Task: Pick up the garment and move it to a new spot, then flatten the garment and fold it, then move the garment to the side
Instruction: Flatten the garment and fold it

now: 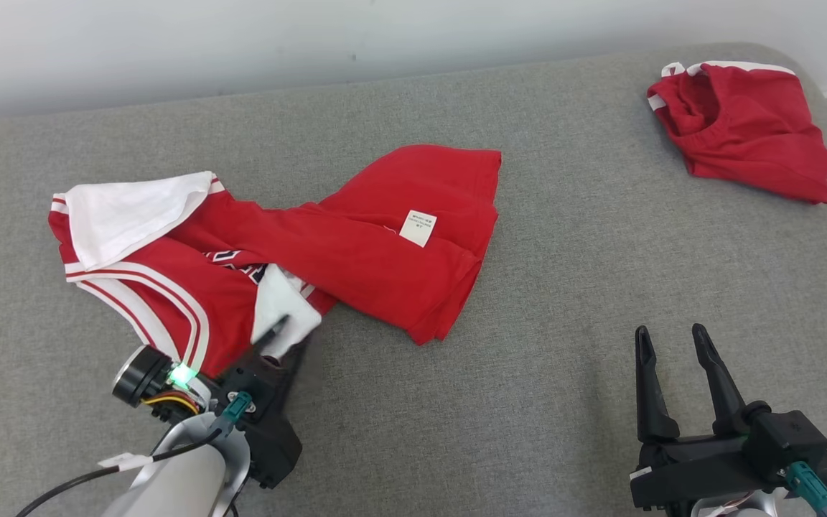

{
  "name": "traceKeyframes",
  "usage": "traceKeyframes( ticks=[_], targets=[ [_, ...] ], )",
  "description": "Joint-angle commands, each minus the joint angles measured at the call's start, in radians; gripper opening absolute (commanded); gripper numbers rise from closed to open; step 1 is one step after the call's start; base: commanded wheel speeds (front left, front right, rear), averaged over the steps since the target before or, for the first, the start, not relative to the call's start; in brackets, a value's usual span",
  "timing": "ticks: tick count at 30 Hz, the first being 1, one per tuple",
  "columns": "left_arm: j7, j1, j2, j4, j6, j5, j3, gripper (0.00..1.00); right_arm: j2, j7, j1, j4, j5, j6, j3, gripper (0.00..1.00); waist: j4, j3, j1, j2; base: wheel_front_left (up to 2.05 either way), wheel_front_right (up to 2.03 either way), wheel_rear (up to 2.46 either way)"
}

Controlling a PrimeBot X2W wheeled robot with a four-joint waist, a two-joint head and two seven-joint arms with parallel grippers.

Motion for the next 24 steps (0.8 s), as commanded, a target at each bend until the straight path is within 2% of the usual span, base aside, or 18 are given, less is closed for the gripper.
traceKeyframes(
  ticks=[1,5,11,18,22,24],
  targets=[
    [-0.003,-0.006,-0.007,0.007,-0.003,-0.006,0.004,0.0,0.003,0.0,0.0,-0.004,0.001,-0.003,-0.001,1.0,0.0,-0.002,0.0,0.0,0.0,0.0,0.0],
    [-0.003,-0.004,-0.029,-0.032,-0.015,-0.028,0.024,0.0,0.003,0.0,0.009,-0.003,-0.002,-0.003,-0.01,1.0,0.017,-0.017,0.0,0.0,0.0,0.0,0.0],
    [-0.003,0.046,-0.03,-0.184,-0.032,-0.041,0.043,0.0,0.003,0.0,0.039,0.013,0.005,-0.003,-0.009,1.0,0.079,-0.075,0.0,0.0,0.0,0.0,0.0],
    [-0.003,0.2,-0.003,-0.335,-0.056,-0.045,-0.031,0.0,0.003,0.0,0.067,0.031,0.023,-0.003,0.009,1.0,0.148,-0.142,0.0,0.0,0.0,0.0,0.0],
    [-0.003,0.313,-0.002,-0.372,-0.058,-0.081,-0.074,0.0,0.003,0.0,0.079,0.033,0.025,-0.003,0.005,1.0,0.173,-0.154,0.0,0.0,0.0,0.0,0.0],
    [-0.003,0.358,0.019,-0.363,-0.059,-0.065,-0.101,0.0,0.002,0.0,0.084,0.032,0.028,-0.003,0.001,1.0,0.181,-0.156,0.0,0.0,0.0,0.0,0.0]
  ],
)
